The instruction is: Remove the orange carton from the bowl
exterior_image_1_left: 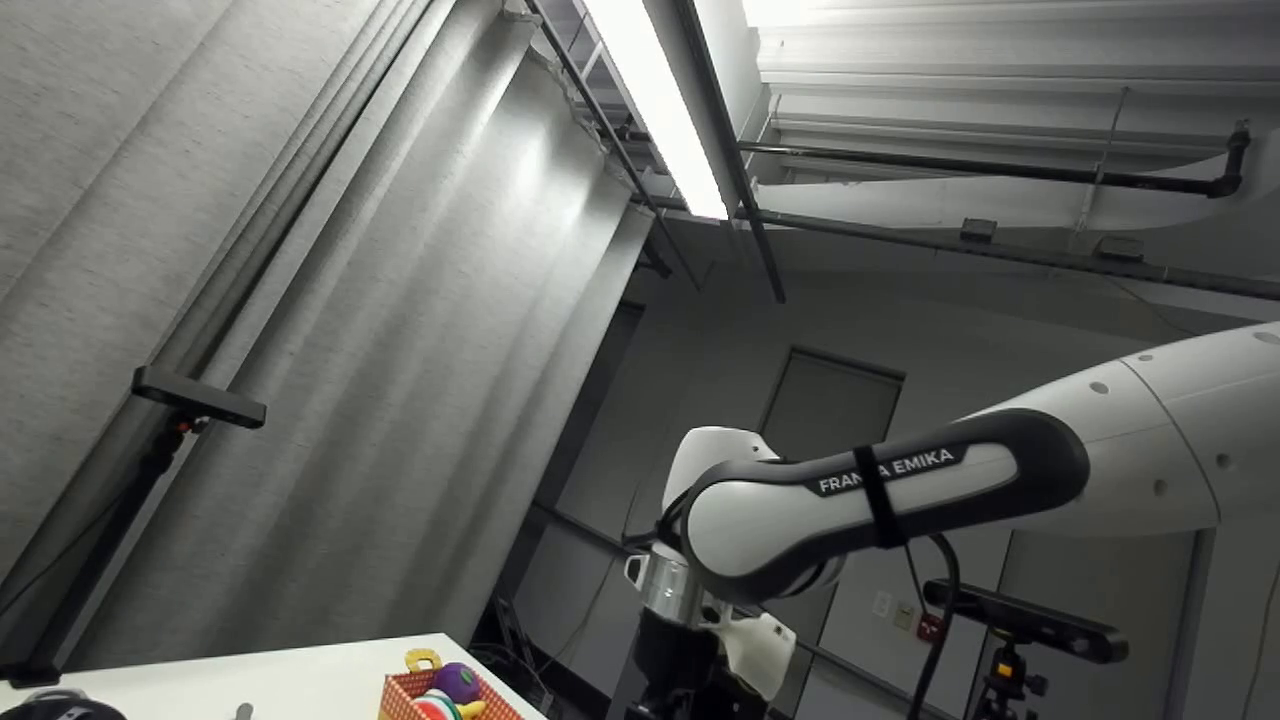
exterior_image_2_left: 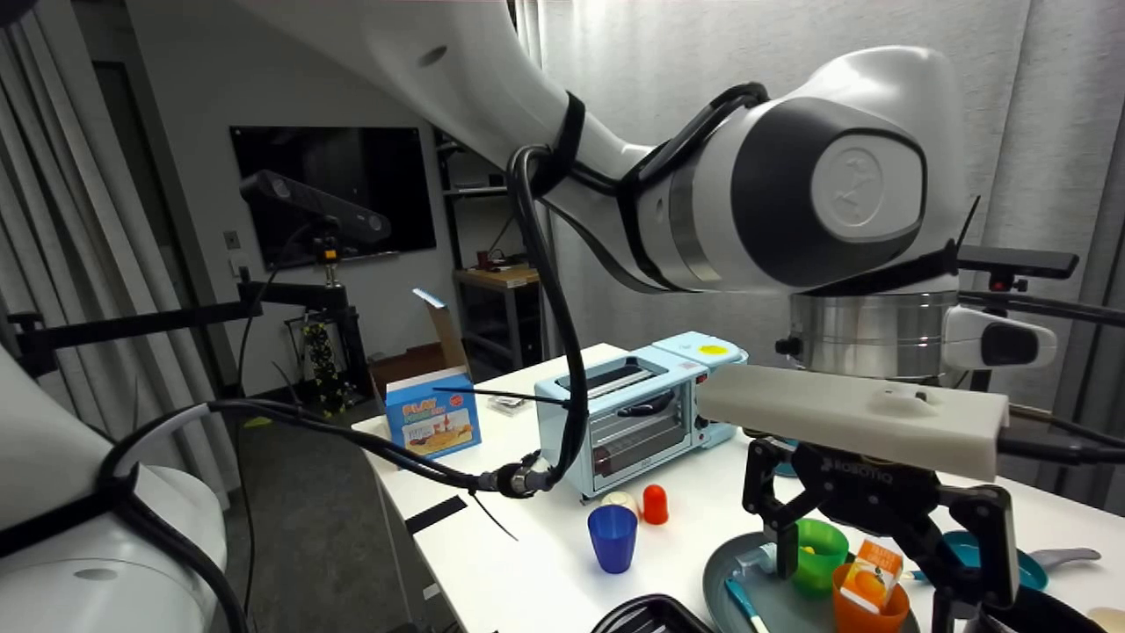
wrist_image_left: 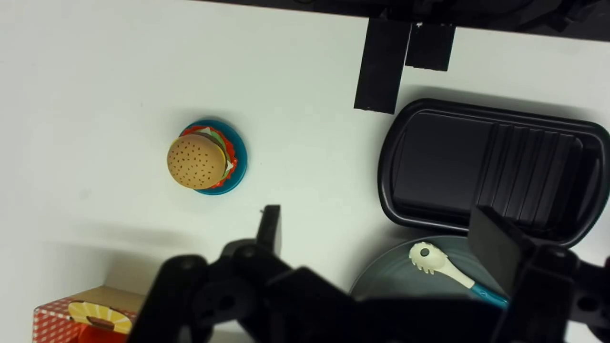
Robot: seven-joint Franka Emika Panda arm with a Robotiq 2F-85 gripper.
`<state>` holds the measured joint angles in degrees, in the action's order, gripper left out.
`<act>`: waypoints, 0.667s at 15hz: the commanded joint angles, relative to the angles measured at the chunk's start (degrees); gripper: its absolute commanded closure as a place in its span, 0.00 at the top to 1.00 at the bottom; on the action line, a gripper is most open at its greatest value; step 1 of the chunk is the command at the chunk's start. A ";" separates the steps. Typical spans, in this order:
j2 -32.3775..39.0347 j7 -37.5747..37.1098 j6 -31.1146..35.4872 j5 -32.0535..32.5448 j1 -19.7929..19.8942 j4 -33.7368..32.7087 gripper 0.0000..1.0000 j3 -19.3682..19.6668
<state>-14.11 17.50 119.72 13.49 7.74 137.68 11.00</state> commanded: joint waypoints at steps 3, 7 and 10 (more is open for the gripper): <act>1.89 -0.04 0.34 0.42 0.13 -1.05 1.00 -0.45; 4.96 -0.49 1.89 0.79 -0.41 -2.09 1.00 -1.49; 7.36 -0.34 3.32 0.21 -0.95 -2.83 1.00 -2.56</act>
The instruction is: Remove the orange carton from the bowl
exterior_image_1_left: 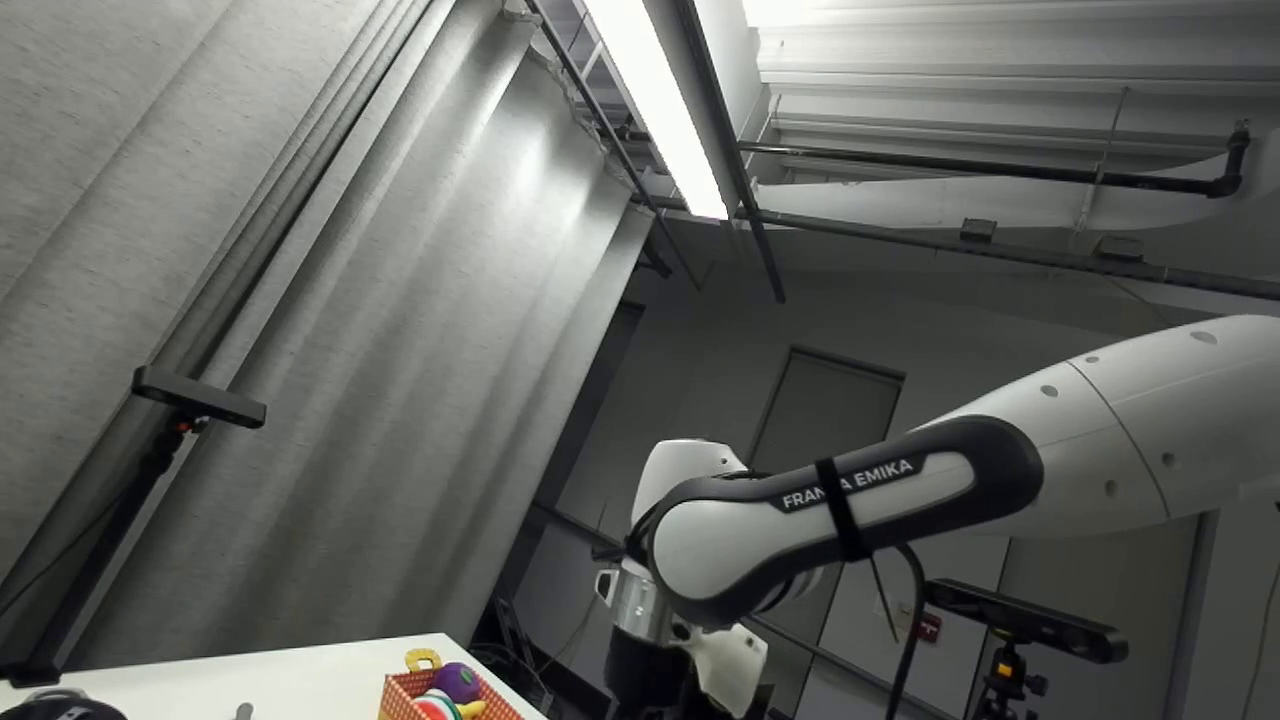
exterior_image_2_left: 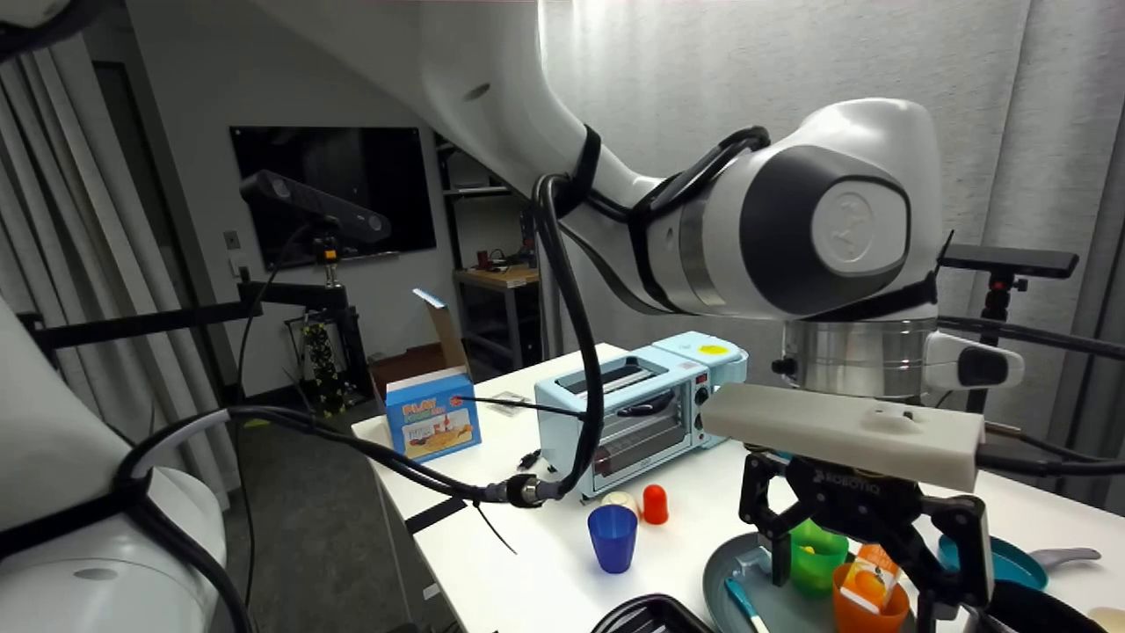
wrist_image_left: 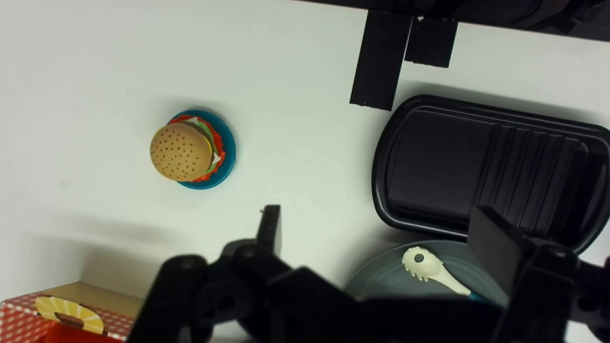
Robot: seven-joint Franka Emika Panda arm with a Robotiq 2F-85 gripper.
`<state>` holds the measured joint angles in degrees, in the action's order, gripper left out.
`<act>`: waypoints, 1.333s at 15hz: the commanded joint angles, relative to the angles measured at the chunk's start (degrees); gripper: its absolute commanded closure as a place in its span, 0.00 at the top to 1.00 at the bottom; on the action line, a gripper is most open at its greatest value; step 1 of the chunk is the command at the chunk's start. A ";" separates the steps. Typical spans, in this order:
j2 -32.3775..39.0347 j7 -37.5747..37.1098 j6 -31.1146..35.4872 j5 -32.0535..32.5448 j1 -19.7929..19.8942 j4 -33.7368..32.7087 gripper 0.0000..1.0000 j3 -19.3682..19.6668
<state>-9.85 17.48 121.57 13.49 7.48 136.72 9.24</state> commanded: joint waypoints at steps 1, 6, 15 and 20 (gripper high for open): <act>3.95 -0.50 2.06 0.19 -0.99 -1.99 1.00 -1.30; 7.71 0.10 4.63 -0.87 -2.56 -3.27 1.00 -3.64; 15.11 2.20 8.79 -4.06 -5.02 -7.10 1.00 -7.55; 18.29 6.54 9.93 -4.37 -5.27 -8.46 1.00 -9.22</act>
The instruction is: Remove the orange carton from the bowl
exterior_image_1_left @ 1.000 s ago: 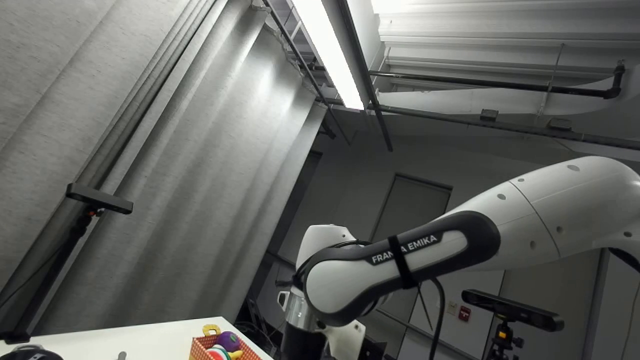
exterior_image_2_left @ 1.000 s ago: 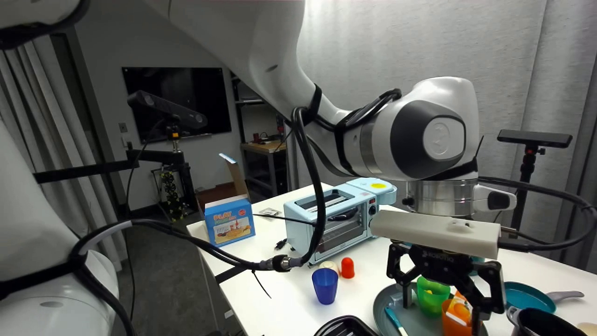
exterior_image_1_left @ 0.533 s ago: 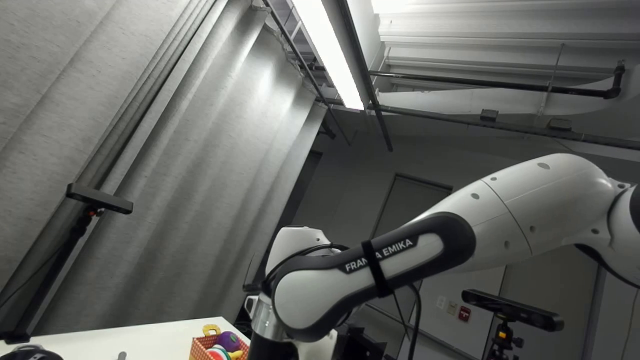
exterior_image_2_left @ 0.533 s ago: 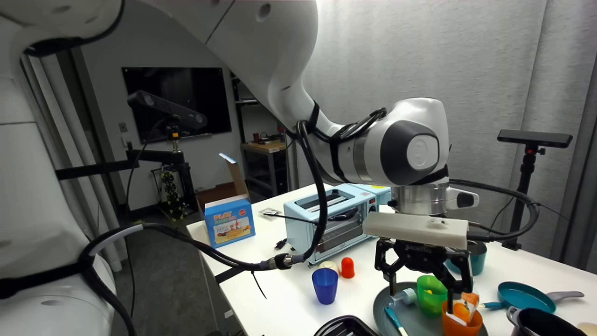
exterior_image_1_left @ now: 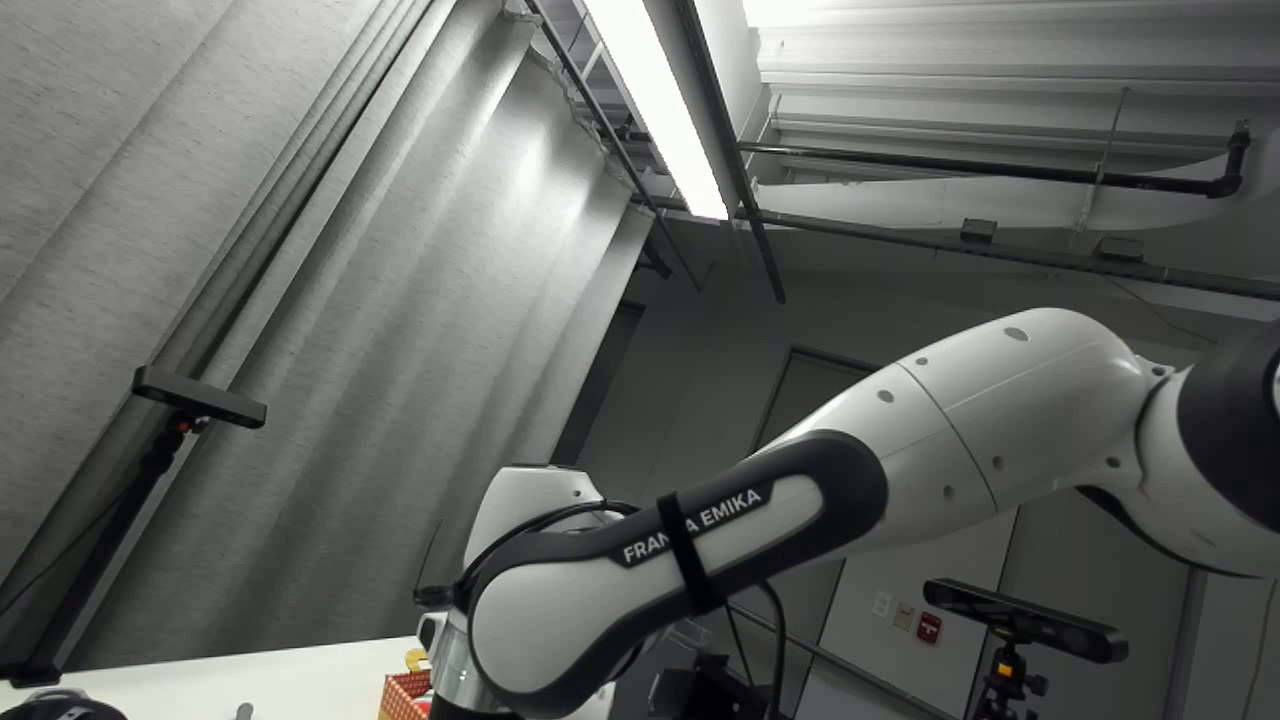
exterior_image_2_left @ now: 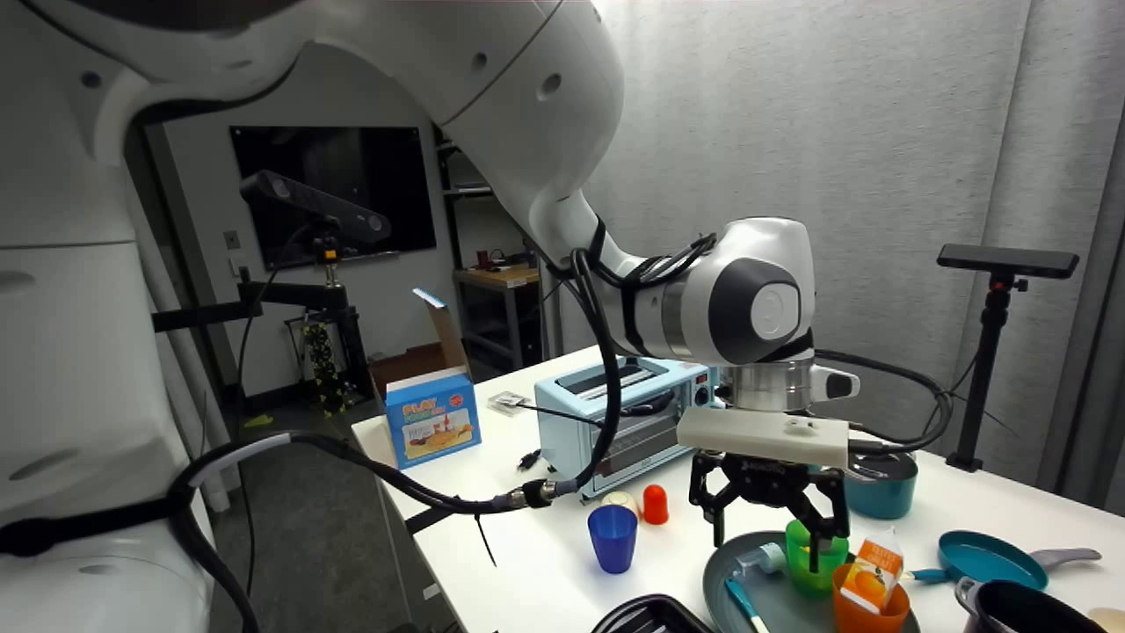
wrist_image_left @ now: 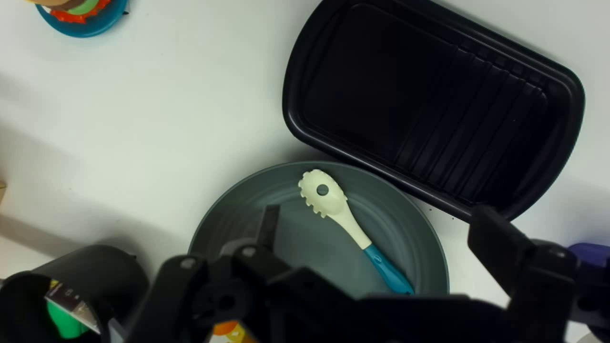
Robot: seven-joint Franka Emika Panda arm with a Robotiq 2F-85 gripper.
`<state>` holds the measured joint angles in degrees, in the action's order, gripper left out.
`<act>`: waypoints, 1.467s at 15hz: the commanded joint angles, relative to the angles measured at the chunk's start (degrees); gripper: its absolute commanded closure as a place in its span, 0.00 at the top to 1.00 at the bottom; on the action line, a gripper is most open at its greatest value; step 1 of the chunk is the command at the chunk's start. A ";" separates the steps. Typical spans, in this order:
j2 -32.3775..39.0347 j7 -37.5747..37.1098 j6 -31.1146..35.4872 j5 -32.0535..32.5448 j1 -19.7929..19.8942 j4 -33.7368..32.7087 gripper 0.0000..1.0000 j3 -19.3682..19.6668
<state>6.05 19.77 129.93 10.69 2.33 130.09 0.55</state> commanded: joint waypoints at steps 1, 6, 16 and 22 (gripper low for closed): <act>2.92 5.98 1.93 -2.19 -0.03 -2.06 1.00 -0.93; 5.64 14.78 3.14 -4.29 0.39 -3.56 1.00 -2.63; 10.30 15.12 2.59 -4.63 1.33 -10.52 1.00 -2.00; 15.31 11.12 2.88 -7.53 3.17 -15.84 1.00 -1.24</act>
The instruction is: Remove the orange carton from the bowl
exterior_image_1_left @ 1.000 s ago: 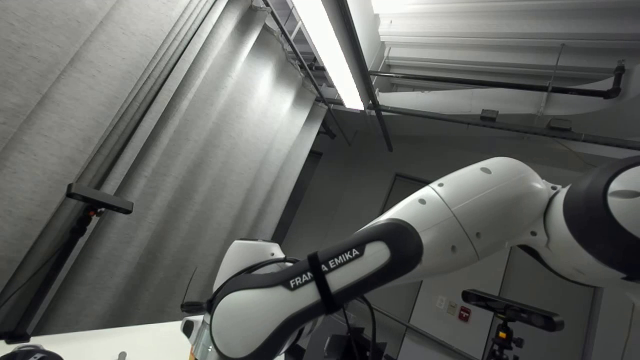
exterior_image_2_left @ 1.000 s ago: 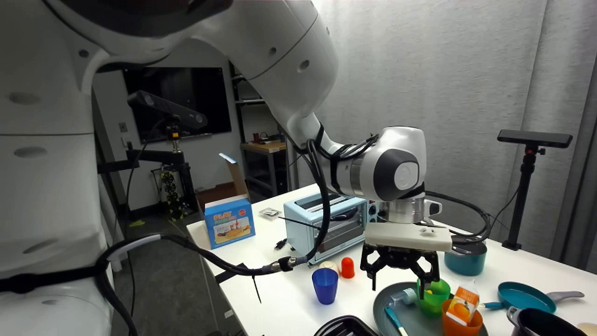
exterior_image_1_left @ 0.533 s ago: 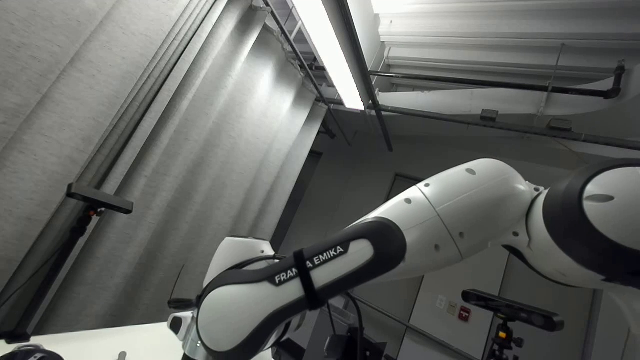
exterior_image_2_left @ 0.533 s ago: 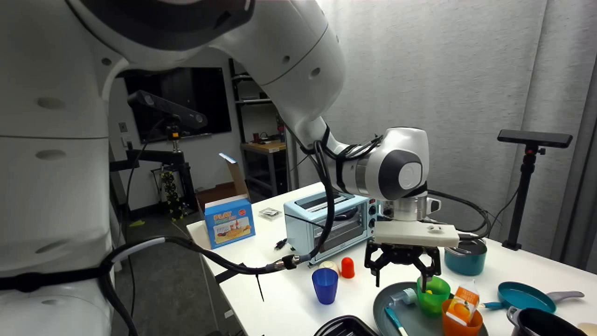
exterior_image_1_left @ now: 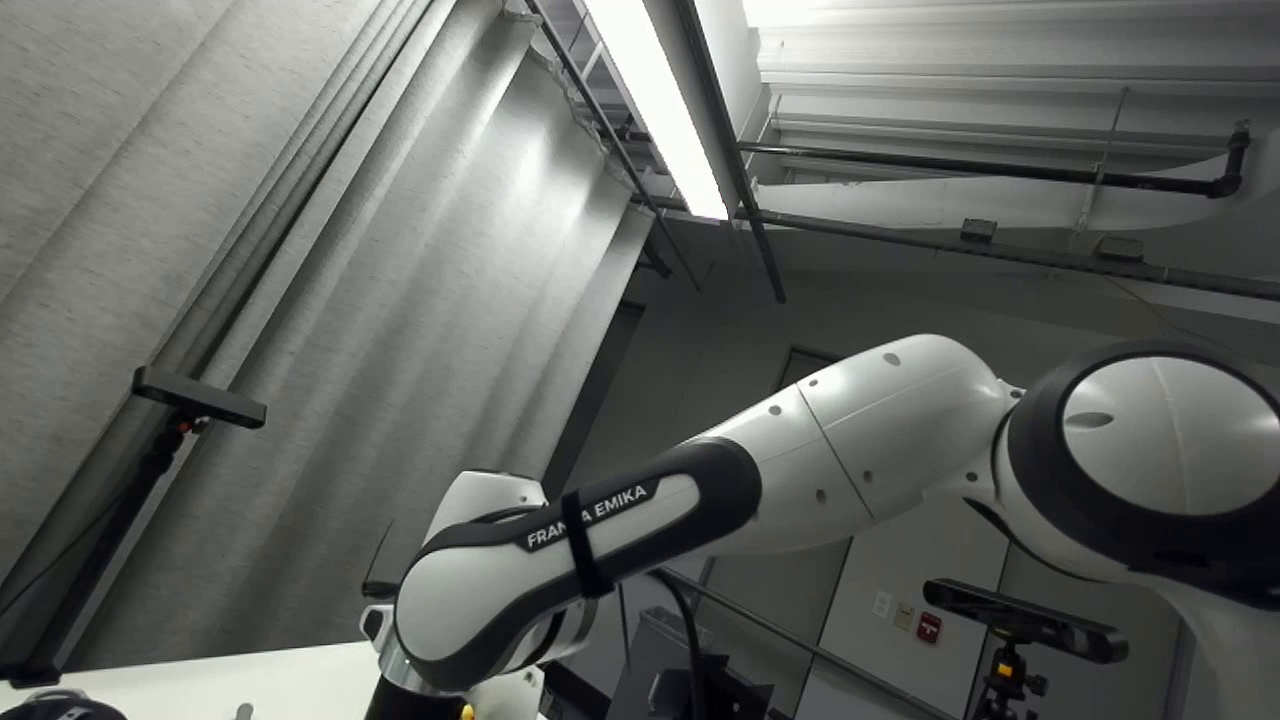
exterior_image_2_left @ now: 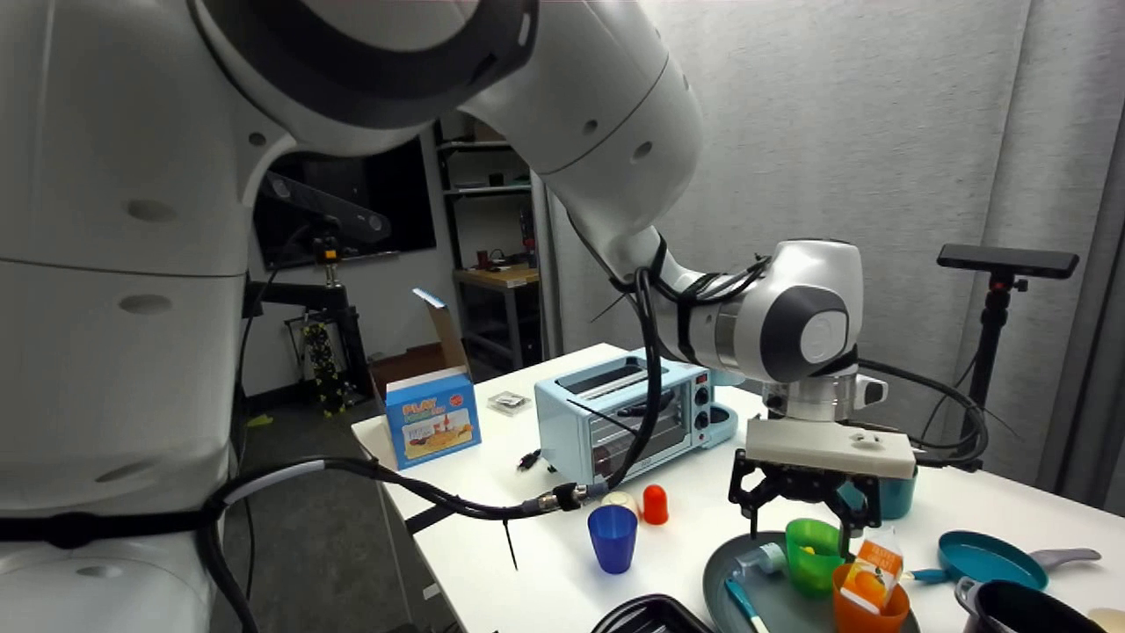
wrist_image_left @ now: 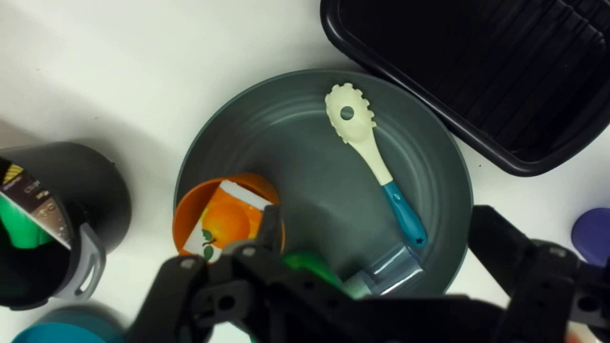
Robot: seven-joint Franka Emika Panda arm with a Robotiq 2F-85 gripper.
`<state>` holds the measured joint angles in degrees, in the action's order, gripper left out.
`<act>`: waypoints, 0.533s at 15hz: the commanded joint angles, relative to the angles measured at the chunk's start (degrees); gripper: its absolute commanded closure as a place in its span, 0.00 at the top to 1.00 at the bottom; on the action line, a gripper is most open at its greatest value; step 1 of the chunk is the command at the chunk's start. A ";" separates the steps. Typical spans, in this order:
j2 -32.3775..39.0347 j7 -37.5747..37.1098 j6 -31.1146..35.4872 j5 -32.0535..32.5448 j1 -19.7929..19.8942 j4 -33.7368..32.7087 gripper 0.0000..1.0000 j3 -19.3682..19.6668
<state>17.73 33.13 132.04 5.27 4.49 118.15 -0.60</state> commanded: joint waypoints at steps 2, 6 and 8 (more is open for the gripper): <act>5.39 -4.27 1.37 -2.59 1.37 -5.61 1.00 -0.10; 8.50 -8.83 2.85 -2.43 1.62 -8.78 1.00 0.07; 9.61 -10.96 4.00 -1.46 1.41 -9.78 1.00 0.56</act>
<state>24.62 25.00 134.27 3.87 5.67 111.44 -0.43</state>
